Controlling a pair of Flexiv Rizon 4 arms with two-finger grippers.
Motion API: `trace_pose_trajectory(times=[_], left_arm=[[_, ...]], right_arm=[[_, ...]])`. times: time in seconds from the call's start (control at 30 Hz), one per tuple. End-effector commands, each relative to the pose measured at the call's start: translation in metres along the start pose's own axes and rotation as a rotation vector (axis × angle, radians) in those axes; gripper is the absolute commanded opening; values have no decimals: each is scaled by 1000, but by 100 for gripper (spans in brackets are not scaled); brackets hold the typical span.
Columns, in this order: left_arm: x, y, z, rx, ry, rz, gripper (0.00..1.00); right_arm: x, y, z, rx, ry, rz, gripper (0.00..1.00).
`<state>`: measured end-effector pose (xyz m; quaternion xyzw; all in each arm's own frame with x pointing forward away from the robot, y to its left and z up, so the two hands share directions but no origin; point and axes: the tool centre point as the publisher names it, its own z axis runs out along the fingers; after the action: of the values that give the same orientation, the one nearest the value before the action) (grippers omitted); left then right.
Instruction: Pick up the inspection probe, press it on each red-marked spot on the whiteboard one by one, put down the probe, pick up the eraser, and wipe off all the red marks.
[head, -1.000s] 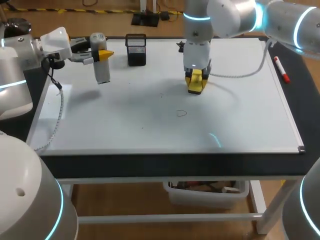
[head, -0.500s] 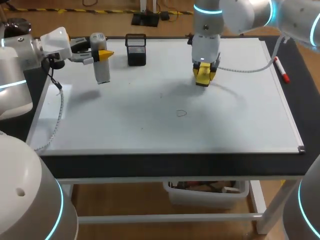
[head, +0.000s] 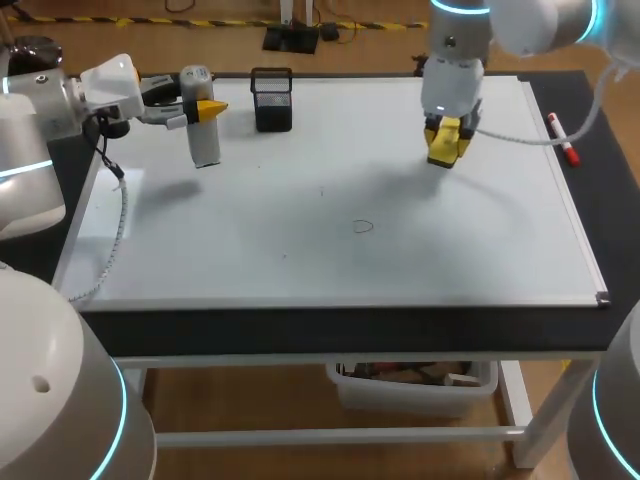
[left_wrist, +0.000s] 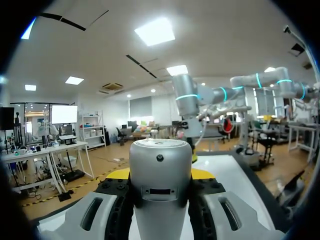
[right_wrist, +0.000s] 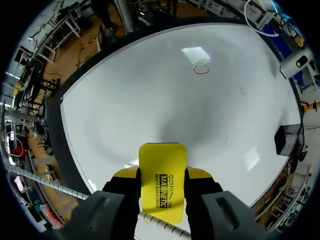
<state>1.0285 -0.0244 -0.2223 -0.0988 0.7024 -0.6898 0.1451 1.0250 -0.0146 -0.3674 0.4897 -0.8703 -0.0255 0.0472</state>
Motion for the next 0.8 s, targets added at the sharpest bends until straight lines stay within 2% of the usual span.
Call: trace_pose_trajectory(times=[0.03,0.37,0.8], left_arm=[[0,-1,0,2,1,1,0],[0,-1,0,2,1,1,0],[0,-1,0,2,1,1,0]], right_arm=[[22,-4,0,-8,-19,37,0],[45,-10,1,-28,-50,123,0],[52,-13,-1,-26,-48,170,0]])
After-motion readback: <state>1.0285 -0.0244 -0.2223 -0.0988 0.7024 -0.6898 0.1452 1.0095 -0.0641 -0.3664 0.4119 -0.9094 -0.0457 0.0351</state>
